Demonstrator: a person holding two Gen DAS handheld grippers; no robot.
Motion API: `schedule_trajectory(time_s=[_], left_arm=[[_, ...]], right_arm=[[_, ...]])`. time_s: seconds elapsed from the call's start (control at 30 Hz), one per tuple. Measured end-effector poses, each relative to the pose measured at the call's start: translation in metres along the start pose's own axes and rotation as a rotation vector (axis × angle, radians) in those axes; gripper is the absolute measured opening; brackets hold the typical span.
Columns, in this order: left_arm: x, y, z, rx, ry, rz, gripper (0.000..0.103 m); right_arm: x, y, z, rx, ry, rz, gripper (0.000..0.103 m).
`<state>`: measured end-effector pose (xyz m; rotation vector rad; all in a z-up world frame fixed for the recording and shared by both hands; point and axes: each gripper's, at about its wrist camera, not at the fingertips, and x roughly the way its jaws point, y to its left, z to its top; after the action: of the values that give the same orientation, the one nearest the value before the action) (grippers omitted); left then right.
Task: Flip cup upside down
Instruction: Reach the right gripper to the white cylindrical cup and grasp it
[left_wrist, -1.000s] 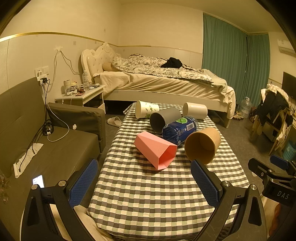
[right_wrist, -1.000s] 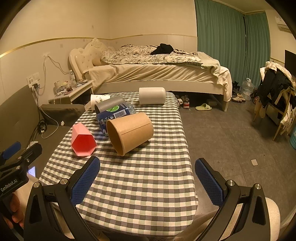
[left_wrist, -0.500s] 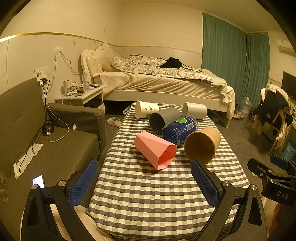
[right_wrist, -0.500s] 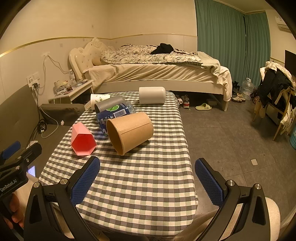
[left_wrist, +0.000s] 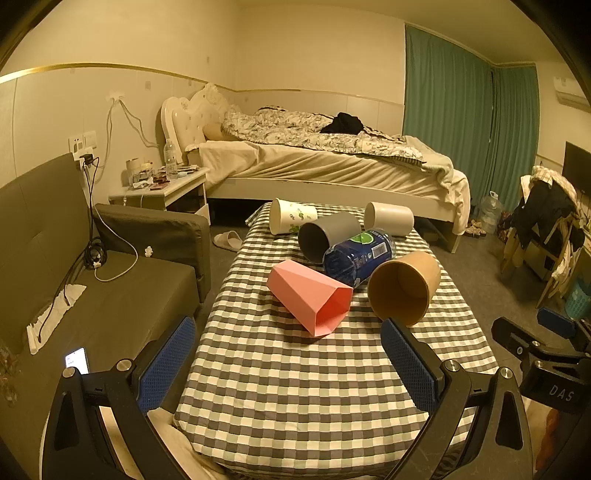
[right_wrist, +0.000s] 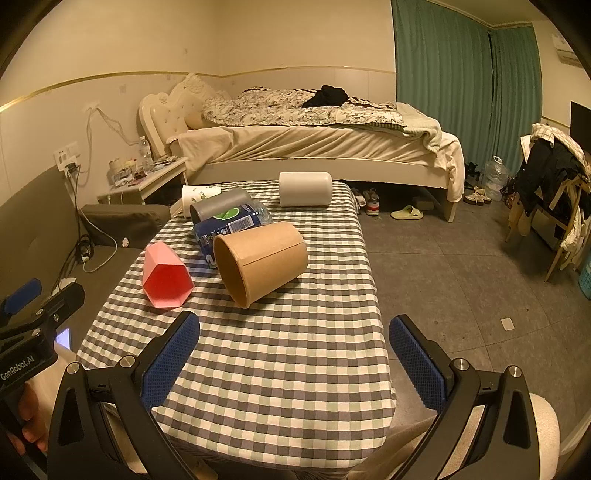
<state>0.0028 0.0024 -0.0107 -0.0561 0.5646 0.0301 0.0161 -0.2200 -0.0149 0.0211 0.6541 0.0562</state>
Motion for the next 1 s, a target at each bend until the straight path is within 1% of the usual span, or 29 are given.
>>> schedule_trajectory(time_s=[0.17,0.27,0.37,0.5,0.6,0.67,0.73,0.83,0.9,0.97,1.0], left_arm=[[0.009,-0.004,-0.006,-0.008,0.031,0.01,0.103],[0.01,-0.007,0.001,-0.016,0.039,0.022,0.103],[0.014,-0.009,0.016,-0.033,0.061,0.024,0.103],[0.026,-0.011,0.04,-0.078,0.089,0.021,0.103],[0.04,-0.015,0.059,-0.091,0.095,0.043,0.103],[0.055,-0.017,0.073,-0.1,0.109,0.062,0.103],[0.071,-0.016,0.086,-0.118,0.127,0.08,0.103],[0.098,-0.013,0.101,-0.141,0.146,0.111,0.103],[0.119,-0.011,0.109,-0.148,0.166,0.136,0.103],[0.136,-0.01,0.112,-0.154,0.181,0.149,0.103],[0.145,-0.009,0.114,-0.155,0.19,0.158,0.103]], right_arm=[[-0.001,0.003,0.002,-0.026,-0.002,0.015,0.103],[-0.002,0.005,0.009,-0.043,0.001,0.04,0.103],[-0.001,0.004,0.024,-0.071,0.003,0.066,0.103],[0.005,-0.007,0.058,-0.122,-0.006,0.108,0.103],[0.017,-0.022,0.094,-0.159,-0.01,0.149,0.103],[0.027,-0.031,0.118,-0.203,-0.017,0.152,0.103],[0.047,-0.04,0.146,-0.278,-0.001,0.143,0.103],[0.08,-0.047,0.176,-0.401,0.02,0.147,0.103],[0.109,-0.047,0.189,-0.486,0.047,0.143,0.103],[0.146,-0.044,0.2,-0.57,0.098,0.159,0.103],[0.158,-0.042,0.202,-0.593,0.115,0.169,0.103]])
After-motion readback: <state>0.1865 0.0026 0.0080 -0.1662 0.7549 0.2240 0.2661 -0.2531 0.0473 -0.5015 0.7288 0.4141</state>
